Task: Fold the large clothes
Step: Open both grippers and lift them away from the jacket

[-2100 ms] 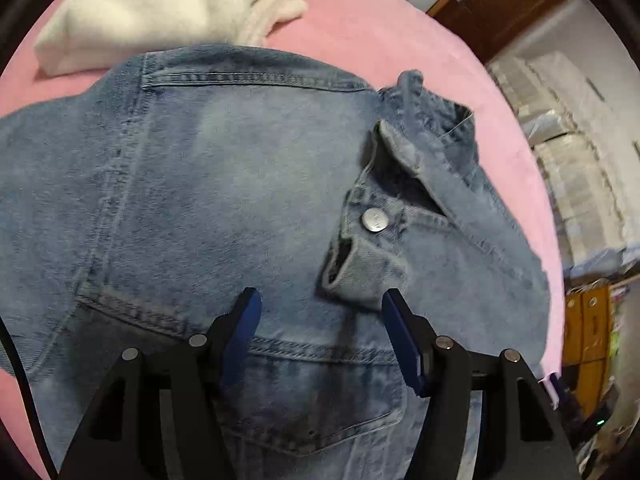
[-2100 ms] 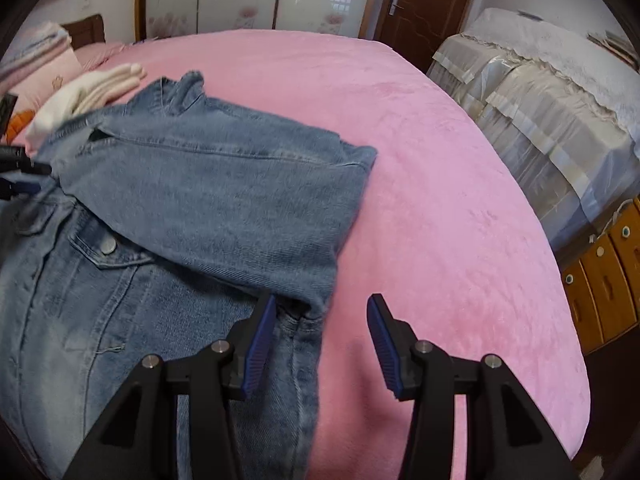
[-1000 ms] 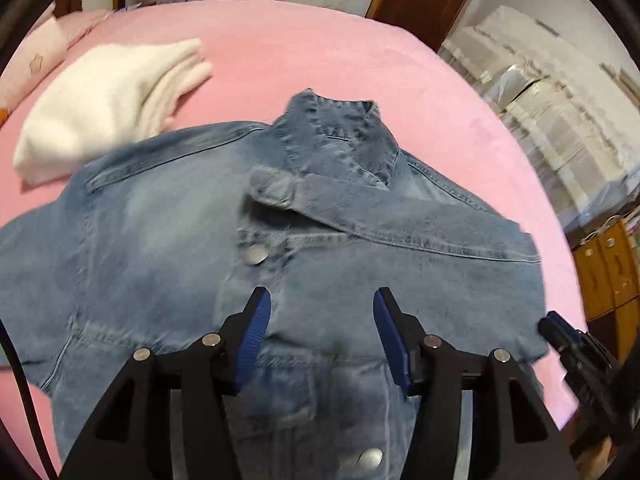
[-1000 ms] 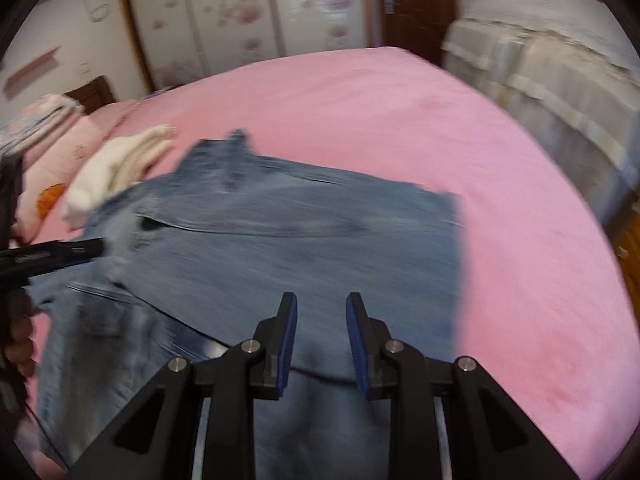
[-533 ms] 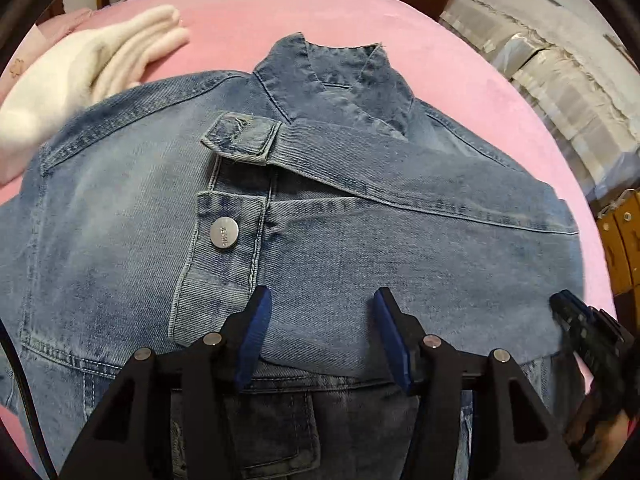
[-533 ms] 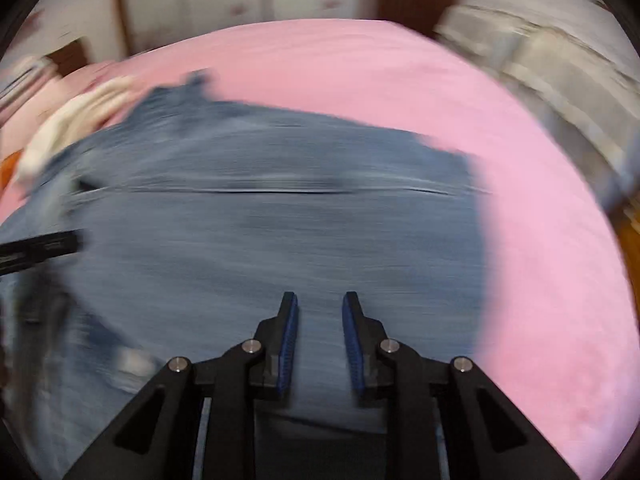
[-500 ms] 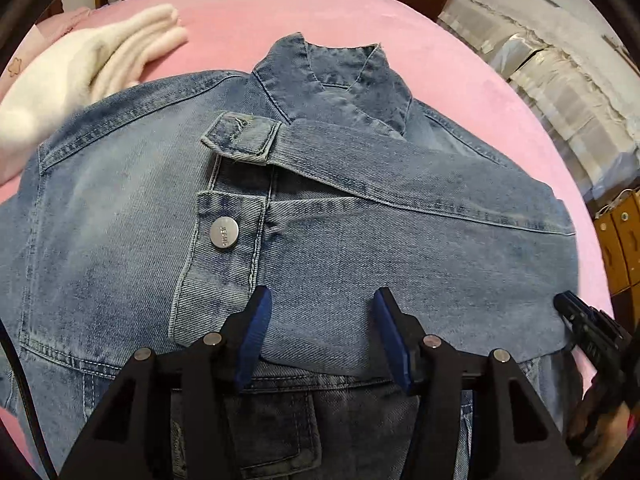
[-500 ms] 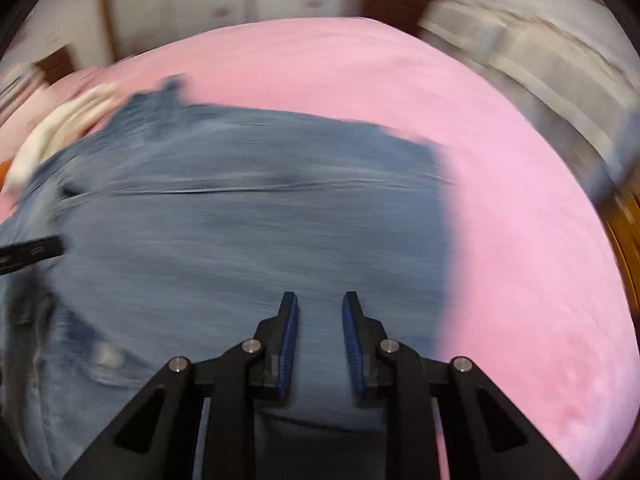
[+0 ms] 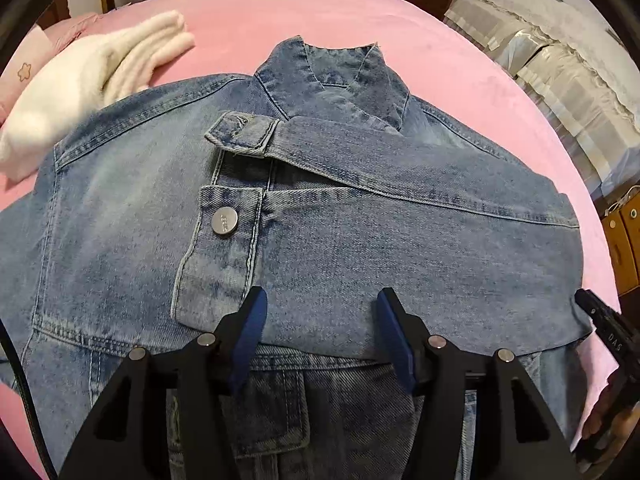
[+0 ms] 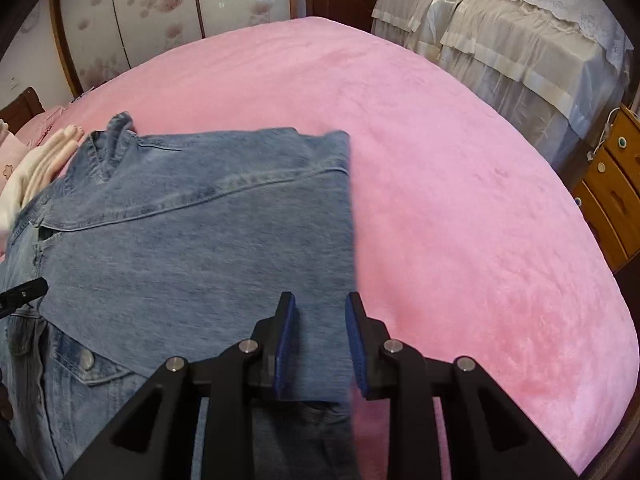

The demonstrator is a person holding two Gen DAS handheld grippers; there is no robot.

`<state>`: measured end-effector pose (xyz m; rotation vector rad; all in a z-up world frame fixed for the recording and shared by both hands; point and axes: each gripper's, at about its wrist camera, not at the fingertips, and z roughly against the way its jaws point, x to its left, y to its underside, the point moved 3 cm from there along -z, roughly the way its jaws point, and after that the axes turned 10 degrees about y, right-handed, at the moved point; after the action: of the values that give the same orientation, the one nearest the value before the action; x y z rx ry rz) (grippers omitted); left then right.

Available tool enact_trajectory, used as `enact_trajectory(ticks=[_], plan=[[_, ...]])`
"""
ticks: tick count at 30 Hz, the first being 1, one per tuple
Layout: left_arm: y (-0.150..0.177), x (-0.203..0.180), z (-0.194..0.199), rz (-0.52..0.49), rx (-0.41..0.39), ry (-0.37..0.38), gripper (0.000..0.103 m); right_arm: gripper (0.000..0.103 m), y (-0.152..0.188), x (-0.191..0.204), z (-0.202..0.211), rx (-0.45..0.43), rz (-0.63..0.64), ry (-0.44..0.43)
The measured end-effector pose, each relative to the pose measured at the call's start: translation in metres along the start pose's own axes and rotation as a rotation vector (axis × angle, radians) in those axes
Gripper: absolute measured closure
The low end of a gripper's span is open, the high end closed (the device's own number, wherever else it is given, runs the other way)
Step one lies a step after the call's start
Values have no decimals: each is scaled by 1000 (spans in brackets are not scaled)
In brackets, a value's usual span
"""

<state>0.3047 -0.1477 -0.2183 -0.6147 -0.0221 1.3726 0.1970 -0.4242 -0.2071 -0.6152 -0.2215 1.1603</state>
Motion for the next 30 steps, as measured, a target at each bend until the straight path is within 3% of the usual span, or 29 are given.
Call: enact_trajectory(ticks=[5,14,19,26,30], plan=[[3,-10,18,-1,-13,14,45,76,3,8,14,24,-24,-21],[13,-51,64,-122,-55,-8,45,75,13,18,57,28,-39,-60],[22,-70,92,-172,-81,-21,43,63,22,28,77,56,-37,-85],[45,-75,133,-211,-103,-51,38,61,41,48,110,102,-4,-119],[59,-69,157,-200,-114,-49,36,46,48,58,137,84,-10,-148]])
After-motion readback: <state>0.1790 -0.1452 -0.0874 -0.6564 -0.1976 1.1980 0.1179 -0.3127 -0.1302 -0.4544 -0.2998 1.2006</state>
